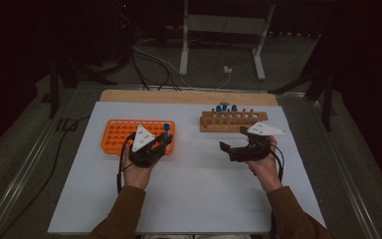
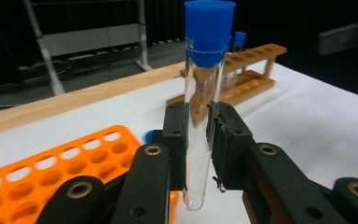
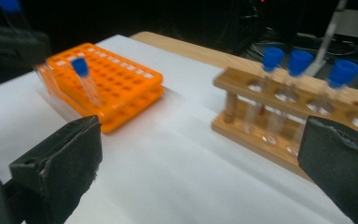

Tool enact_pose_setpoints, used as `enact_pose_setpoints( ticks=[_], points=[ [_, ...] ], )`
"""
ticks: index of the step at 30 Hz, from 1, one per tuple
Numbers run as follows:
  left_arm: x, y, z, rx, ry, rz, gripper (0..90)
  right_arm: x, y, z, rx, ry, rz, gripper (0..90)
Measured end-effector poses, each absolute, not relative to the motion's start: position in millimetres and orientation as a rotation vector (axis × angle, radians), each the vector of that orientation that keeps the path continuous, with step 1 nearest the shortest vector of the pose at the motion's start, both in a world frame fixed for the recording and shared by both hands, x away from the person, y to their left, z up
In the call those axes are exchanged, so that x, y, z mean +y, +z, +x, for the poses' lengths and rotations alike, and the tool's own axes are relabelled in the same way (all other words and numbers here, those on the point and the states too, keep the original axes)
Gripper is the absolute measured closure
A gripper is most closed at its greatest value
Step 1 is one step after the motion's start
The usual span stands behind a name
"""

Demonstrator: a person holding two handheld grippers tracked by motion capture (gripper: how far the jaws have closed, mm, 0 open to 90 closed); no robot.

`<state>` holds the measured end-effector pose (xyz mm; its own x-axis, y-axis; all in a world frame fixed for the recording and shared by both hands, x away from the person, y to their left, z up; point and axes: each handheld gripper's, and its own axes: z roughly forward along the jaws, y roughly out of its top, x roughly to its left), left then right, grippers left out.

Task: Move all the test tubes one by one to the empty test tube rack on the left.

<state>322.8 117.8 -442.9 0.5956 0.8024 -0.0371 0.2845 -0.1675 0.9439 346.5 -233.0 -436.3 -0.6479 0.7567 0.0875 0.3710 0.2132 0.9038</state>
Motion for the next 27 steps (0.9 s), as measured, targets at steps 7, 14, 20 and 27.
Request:
enact_pose_setpoints(
  ticks=[7,14,20,27],
  points=[
    [129.5,-451.3,334.3,0.96,0.649,1.691,77.9,-247.7,-440.4,340.3,2.091,1.418,1.074,0.2],
    [129.9,-460.9,345.4,1.006,0.67,1.698,77.9,-258.3,-440.8,333.2,2.06,1.415,1.07,0.2],
    [124.9,-472.6,352.5,1.028,0.673,1.721,77.8,-262.3,-442.0,332.9,2.053,1.424,1.089,0.2],
    [125.8,-486.4,356.6,1.052,0.657,1.751,77.7,-262.2,-442.5,332.4,2.055,1.428,1.083,0.2]
  ],
)
